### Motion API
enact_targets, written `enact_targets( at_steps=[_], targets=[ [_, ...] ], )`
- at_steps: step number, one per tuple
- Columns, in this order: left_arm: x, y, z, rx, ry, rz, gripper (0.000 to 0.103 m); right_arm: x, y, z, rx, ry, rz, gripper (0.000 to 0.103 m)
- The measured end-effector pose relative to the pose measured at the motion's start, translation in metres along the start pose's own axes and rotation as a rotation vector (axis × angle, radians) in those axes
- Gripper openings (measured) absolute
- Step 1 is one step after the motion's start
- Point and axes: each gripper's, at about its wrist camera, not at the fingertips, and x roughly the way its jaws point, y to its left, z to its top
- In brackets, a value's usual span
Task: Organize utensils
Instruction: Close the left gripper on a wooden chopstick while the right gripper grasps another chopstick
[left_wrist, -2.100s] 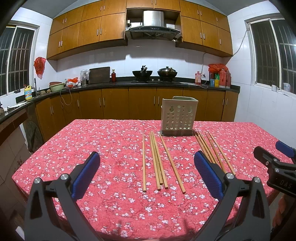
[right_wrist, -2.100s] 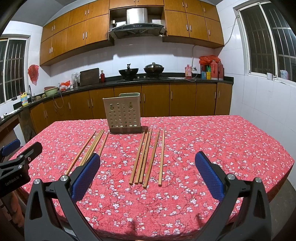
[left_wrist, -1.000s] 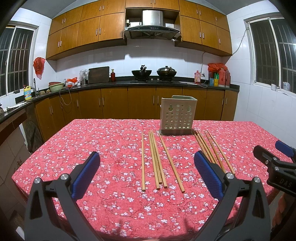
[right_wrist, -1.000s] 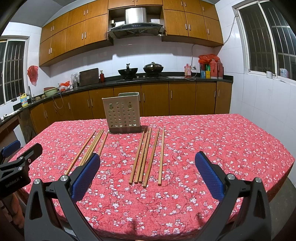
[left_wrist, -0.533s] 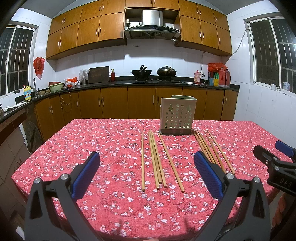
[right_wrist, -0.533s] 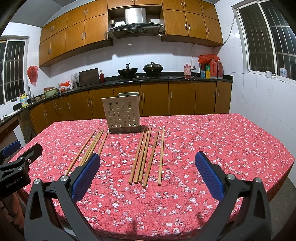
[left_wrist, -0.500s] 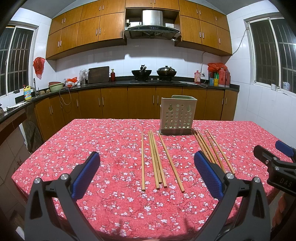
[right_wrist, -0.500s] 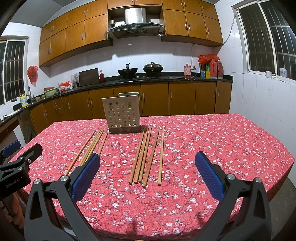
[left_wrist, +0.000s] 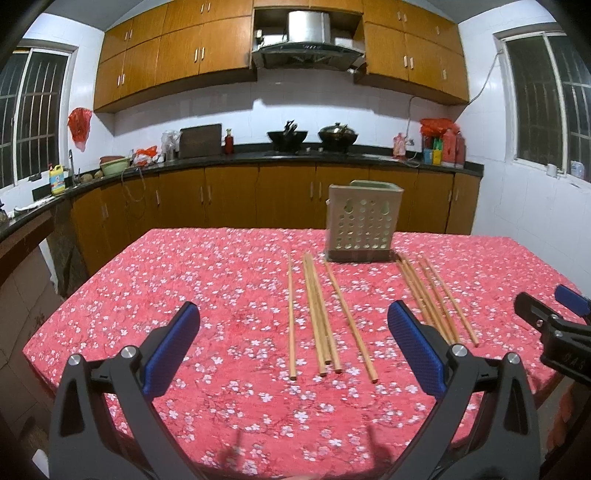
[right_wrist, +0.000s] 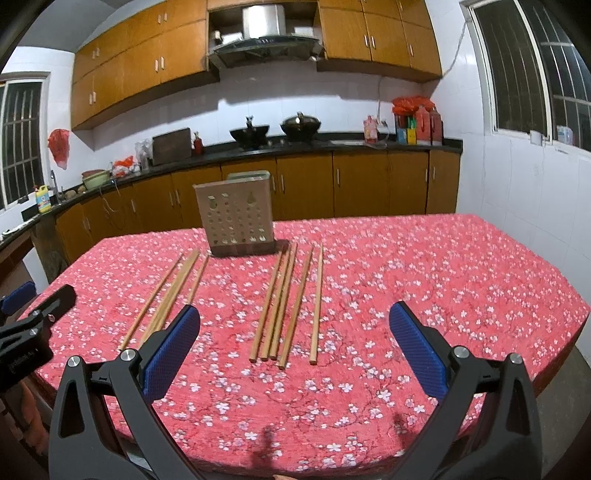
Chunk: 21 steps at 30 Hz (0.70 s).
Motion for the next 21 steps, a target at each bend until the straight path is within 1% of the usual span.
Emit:
enact_targets(
  at_steps=[2,4,6,9,11,13,14,15,16,18,21],
  targets=[
    [0.008,0.007,0.002,-0.01,0.026,0.017,0.099,0.011,-0.006,0.001,0.015,0.038,-0.017,0.101],
    [0.02,0.017,0.004,-0.029,0.068,0.041,0.099,0.019,-0.011,0.0,0.029,0.064,-0.03,0.101],
    [0.033,0.026,0.007,-0.05,0.111,0.058,0.099,0.034,-0.018,0.001,0.053,0.111,-0.058,0.101],
    [0.051,0.036,0.011,-0.067,0.165,0.068,0.099,0.054,-0.027,0.003,0.068,0.169,-0.085,0.101],
    [0.063,0.041,0.013,-0.065,0.194,0.067,0.099,0.071,-0.029,0.005,0.061,0.217,-0.099,0.096],
    [0.075,0.043,0.014,-0.048,0.224,0.064,0.099,0.087,-0.029,0.007,0.053,0.271,-0.092,0.082],
    [0.08,0.043,0.014,-0.042,0.235,0.062,0.099,0.094,-0.03,0.008,0.054,0.291,-0.09,0.078],
    [0.086,0.044,0.015,-0.033,0.248,0.058,0.099,0.101,-0.032,0.009,0.054,0.311,-0.09,0.071],
    [0.09,0.044,0.016,-0.028,0.254,0.055,0.099,0.111,-0.032,0.009,0.057,0.339,-0.089,0.066],
    [0.098,0.044,0.018,-0.018,0.265,0.045,0.099,0.123,-0.035,0.009,0.072,0.372,-0.077,0.061],
    [0.107,0.044,0.019,-0.006,0.282,0.028,0.099,0.138,-0.037,0.008,0.082,0.413,-0.073,0.056]
  ],
)
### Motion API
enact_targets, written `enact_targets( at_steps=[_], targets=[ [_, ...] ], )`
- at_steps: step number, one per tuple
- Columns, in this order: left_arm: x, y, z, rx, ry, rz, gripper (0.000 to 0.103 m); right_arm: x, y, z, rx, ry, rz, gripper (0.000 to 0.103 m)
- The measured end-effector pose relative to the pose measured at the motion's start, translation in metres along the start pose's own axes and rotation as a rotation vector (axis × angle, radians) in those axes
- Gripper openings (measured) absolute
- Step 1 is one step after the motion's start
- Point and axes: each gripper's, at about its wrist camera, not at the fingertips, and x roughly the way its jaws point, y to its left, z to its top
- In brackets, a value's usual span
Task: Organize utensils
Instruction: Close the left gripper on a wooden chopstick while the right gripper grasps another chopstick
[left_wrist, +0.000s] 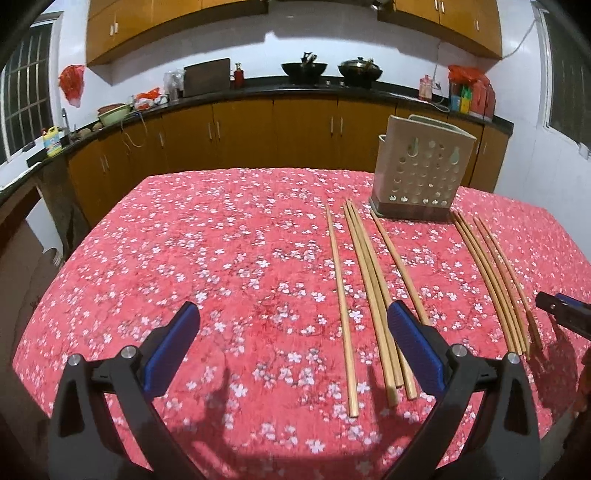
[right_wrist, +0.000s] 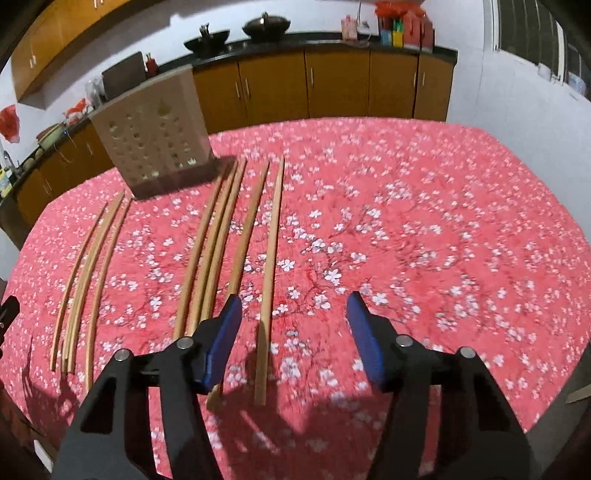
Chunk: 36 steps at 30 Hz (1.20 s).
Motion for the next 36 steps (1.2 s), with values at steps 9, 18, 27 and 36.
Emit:
enact_targets(
  at_steps=[9,18,27,36],
  targets=[
    [0.033,-0.008,0.001,0.03,0.113,-0.059,0.065,0.021,0.007,-0.004,-0.056,0.031,-0.029,0.038],
    [0.053,-0.015,-0.005,0.039,0.196,-0.121,0.039,0.026,-0.002,0.0,-0.021,0.047,-0.014,0.028],
    [0.061,-0.026,-0.006,0.088,0.218,-0.117,0.011,0.029,0.001,0.002,-0.027,0.049,-0.005,0.009],
    [0.101,-0.007,0.028,0.08,0.212,-0.078,0.008,0.055,-0.019,0.036,0.01,0.034,-0.044,0.008]
  ],
)
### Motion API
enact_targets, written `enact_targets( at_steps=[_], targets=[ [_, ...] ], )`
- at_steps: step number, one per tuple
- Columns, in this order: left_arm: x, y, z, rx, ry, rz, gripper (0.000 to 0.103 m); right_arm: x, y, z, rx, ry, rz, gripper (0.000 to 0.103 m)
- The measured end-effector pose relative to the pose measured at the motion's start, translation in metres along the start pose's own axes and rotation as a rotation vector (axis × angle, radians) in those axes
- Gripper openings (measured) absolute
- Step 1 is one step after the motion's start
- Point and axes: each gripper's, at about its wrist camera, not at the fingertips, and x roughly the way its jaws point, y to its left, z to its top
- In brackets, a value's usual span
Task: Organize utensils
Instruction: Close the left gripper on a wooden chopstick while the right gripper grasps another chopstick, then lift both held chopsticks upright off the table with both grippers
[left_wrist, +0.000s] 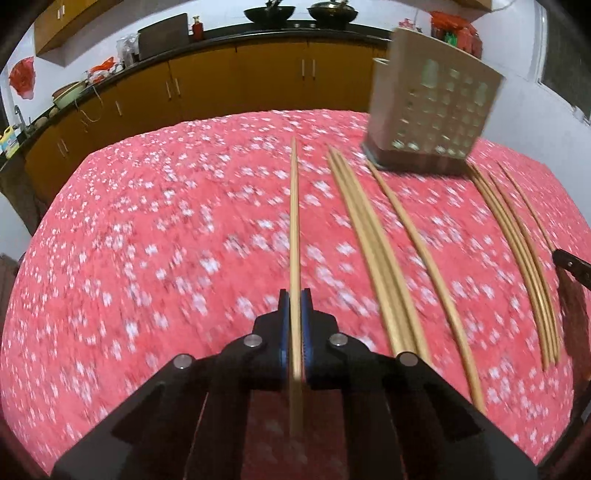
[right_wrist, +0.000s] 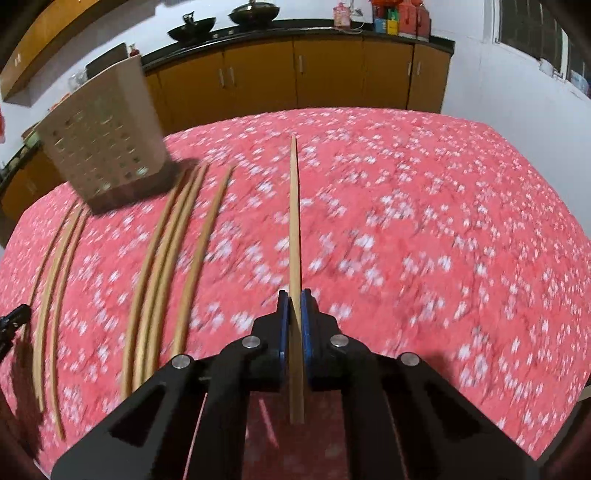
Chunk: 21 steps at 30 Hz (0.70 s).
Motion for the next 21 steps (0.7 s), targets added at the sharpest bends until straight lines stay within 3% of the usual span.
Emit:
enact_targets(
  at_steps=[7,21],
  targets=[
    [0.007,0.024,0.006,-0.078,-0.032,-0.061,0.009,0.009,-0.006,0.009,0.0,-0.038,-0.012,0.008],
    [-0.008,0.015,-0.009,-0.044,-0.026,-0.033,0.008,-0.003,-0.008,-0.004,-0.012,-0.03,0.021,0.008]
  ],
)
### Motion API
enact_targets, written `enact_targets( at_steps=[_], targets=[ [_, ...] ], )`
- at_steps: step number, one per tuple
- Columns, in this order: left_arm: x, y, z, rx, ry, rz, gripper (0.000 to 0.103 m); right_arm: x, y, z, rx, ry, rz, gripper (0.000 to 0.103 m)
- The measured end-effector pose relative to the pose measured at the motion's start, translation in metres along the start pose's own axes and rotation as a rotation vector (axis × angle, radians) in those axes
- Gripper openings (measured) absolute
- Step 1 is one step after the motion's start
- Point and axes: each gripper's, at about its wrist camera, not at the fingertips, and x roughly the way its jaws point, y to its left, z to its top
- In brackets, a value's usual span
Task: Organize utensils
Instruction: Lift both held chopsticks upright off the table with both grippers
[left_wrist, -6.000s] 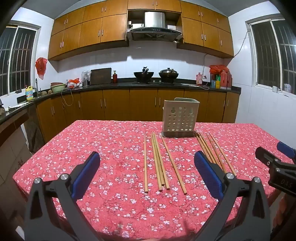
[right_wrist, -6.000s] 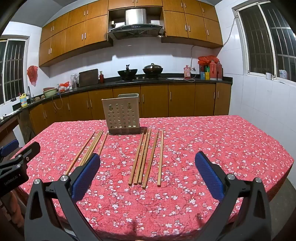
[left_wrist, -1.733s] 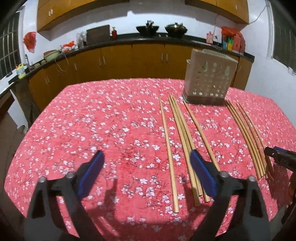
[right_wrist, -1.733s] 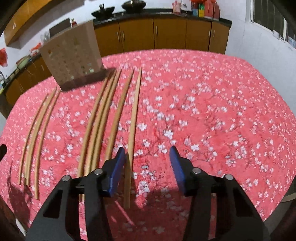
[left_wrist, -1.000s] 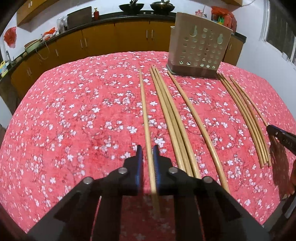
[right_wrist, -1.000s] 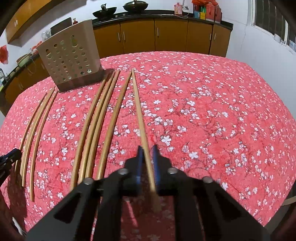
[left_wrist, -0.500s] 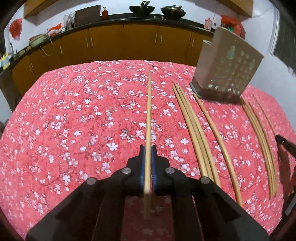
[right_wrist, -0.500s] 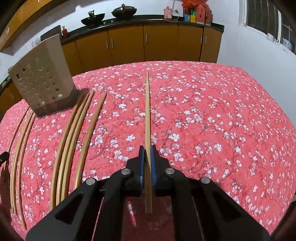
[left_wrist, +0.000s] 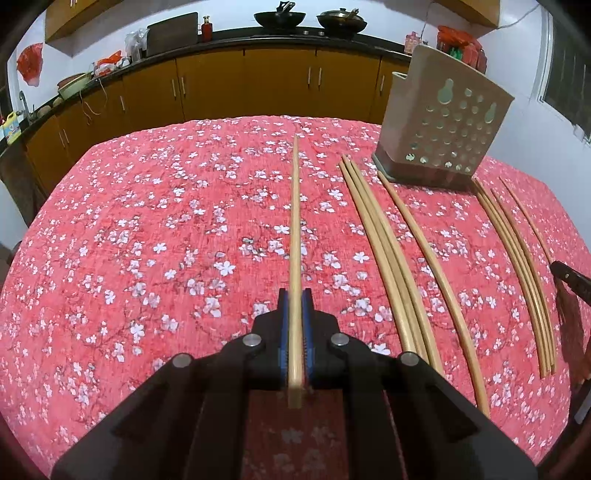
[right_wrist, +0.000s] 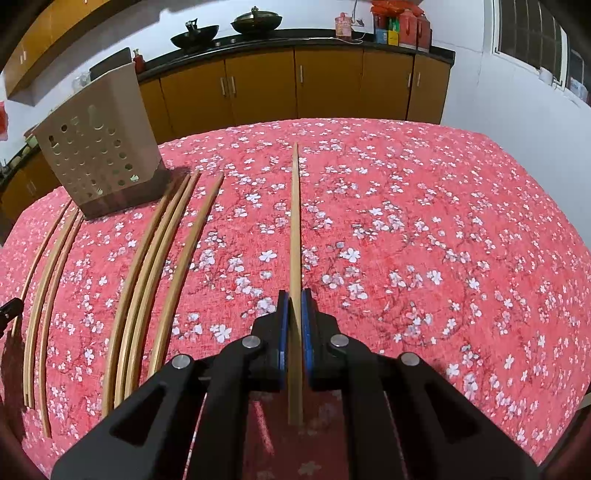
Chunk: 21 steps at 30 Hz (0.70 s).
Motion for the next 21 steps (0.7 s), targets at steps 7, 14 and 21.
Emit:
enact_targets(
  at_steps=[7,14,21],
  targets=[
    [-0.029,0.008,0.009,-0.024,-0.06,-0.004,0.008,-0.039,-0.009,0.013,0.02,-0.116,0.025,0.008],
    [-0.071,0.014,0.034,-0.045,-0.187,-0.018,0.007,-0.075,-0.019,0.032,0.036,-0.232,0.038,0.008],
    [-0.098,0.014,0.055,-0.073,-0.289,-0.036,0.008,-0.098,-0.019,0.048,0.04,-0.326,0.045,0.008]
  ],
)
